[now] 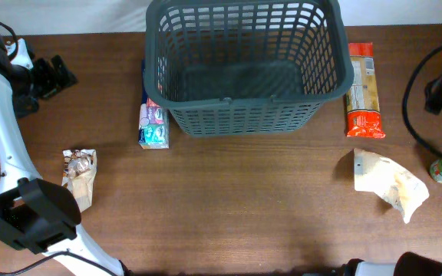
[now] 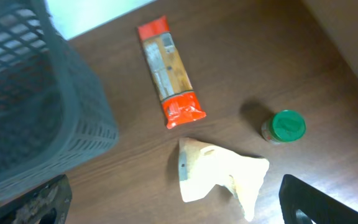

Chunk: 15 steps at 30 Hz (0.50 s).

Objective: Pack container
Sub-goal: 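Retract the left gripper to the left edge of the table, then move the right gripper over the green-capped jar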

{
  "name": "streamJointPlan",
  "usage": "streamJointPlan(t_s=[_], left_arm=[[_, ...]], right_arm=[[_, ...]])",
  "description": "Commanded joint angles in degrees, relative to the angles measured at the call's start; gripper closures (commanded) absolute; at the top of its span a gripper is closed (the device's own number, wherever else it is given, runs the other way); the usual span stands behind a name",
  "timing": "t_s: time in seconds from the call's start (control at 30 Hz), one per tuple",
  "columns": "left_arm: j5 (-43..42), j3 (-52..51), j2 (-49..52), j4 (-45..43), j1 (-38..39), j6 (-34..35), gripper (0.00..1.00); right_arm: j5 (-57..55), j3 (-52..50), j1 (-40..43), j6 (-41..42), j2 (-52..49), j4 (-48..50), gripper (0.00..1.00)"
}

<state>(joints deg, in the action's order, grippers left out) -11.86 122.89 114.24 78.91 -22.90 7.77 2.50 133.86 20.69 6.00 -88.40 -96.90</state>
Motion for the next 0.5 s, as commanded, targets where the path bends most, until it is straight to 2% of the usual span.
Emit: streamJointPlan(t_s=[0.0, 0.1, 0.2, 0.47], left_arm=[[5.66, 0.15, 0.63, 0.15, -0.04, -1.16, 0.01], [5.9, 0.15, 0.63, 0.15, -0.04, -1.16, 0.01], [5.88, 0.15, 0.63, 0.15, -0.04, -1.16, 0.01], [5.9, 0.15, 0.63, 0.17, -0.04, -1.16, 0.01]], right_arm=[[-5.01, -0.22, 0.02, 0.2, -4.02, -0.13, 0.01], [-13.97, -0.22, 2.27, 8.37, -8.15, -0.44, 0.01], [-14.56, -1.53, 9.2, 14.51, -10.82, -0.44, 0.01], [-7.8, -17.07, 28.98, 14.45, -10.54, -0.2, 0.01]])
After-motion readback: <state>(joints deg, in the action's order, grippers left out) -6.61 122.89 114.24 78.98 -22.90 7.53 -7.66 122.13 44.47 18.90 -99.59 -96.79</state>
